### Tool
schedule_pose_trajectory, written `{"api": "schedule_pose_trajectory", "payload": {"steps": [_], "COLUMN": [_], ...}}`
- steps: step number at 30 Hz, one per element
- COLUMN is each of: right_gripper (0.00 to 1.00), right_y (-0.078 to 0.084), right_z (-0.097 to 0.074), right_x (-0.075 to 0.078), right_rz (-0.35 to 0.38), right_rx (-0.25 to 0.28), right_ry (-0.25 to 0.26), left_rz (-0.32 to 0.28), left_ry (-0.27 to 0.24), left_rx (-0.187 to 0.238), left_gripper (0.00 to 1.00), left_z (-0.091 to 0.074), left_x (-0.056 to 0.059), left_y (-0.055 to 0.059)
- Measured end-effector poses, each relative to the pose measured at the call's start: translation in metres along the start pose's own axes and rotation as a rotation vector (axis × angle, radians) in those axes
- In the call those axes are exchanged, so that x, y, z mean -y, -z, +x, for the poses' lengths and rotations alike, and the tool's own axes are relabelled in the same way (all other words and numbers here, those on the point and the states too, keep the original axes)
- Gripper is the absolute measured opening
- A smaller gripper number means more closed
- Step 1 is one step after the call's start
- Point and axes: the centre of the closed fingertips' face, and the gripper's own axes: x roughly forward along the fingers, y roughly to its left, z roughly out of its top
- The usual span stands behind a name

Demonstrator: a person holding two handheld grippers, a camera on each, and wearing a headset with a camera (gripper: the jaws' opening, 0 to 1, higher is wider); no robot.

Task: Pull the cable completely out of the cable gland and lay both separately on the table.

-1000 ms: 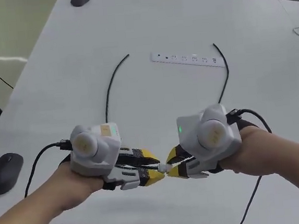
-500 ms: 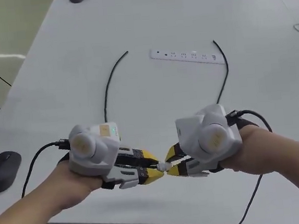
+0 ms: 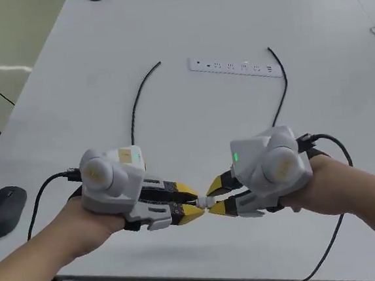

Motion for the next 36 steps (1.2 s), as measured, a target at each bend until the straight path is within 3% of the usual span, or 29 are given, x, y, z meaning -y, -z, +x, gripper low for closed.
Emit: {"api": "schedule_pose_trajectory", "payload": {"steps": [4,7,8,9,13,22,28,29,36], "right_gripper": [0.19,0.17,0.16,0.15,0.18,0.14,0.12,0.12,0.1], "right_y": [-0.007,-0.011,-0.01,-0.008,-0.01,-0.014,-0.012,-0.011,-0.01], "right_z": [-0.015,-0.024,-0.024,-0.025,-0.025,-0.021,-0.022,-0.023,-0.025], "right_x": [0.002,0.006,0.008,0.012,0.008,0.004,-0.002,-0.004,-0.01], "right_rz": [0.154,0.304,0.322,0.353,0.498,0.613,0.655,0.683,0.672], "right_rx": [0.126,0.228,0.232,0.268,0.335,0.401,0.399,0.399,0.396], "right_ry": [-0.066,-0.143,-0.145,-0.158,-0.267,-0.413,-0.499,-0.535,-0.598], "left_rz": [0.003,0.016,0.016,0.018,0.033,0.079,0.113,0.116,0.124], "left_ry": [-0.009,-0.021,-0.022,-0.024,-0.037,-0.066,-0.069,-0.067,-0.066], "left_rx": [-0.003,-0.004,-0.004,-0.002,-0.002,-0.022,-0.03,-0.035,-0.043], "left_gripper": [0.15,0.15,0.15,0.15,0.15,0.15,0.15,0.15,0.15], "left_z": [-0.001,-0.002,-0.002,-0.002,-0.004,-0.002,0.003,0.004,0.012], "left_x": [0.0,0.0,0.0,0.0,-0.001,0.003,0.007,0.007,0.009], "left_y": [0.001,0.001,0.001,0.0,-0.001,-0.007,-0.013,-0.014,-0.02]}}
